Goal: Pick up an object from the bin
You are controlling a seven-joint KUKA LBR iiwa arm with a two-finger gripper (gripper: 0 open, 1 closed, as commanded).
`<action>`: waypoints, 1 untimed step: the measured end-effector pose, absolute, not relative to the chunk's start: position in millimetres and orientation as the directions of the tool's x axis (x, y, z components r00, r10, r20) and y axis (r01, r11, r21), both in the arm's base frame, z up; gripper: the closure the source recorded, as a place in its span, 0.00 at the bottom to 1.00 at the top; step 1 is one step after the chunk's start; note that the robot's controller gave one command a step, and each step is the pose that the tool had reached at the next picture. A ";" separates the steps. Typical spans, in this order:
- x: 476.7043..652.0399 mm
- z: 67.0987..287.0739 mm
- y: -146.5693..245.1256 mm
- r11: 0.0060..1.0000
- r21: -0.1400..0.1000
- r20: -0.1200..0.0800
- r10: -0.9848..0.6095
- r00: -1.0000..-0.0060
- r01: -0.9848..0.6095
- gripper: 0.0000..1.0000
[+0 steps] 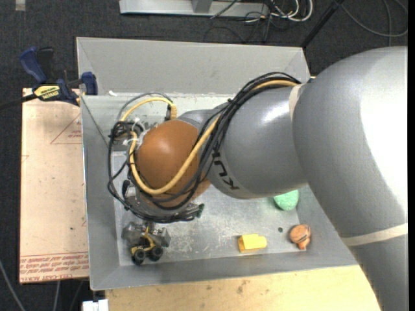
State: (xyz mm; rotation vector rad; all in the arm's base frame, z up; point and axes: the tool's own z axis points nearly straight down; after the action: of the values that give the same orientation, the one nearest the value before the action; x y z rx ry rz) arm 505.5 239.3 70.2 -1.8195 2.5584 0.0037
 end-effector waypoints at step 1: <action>504.4 73.9 239.1 0.328 0.003 -0.002 -0.945 -0.328 -0.945 1.00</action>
Offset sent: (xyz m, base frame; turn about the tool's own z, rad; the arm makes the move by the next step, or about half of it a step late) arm 0.0000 -0.0001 0.0319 0.0000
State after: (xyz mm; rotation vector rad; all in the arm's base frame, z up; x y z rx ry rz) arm 504.4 239.1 73.9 -1.8210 2.5605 0.0054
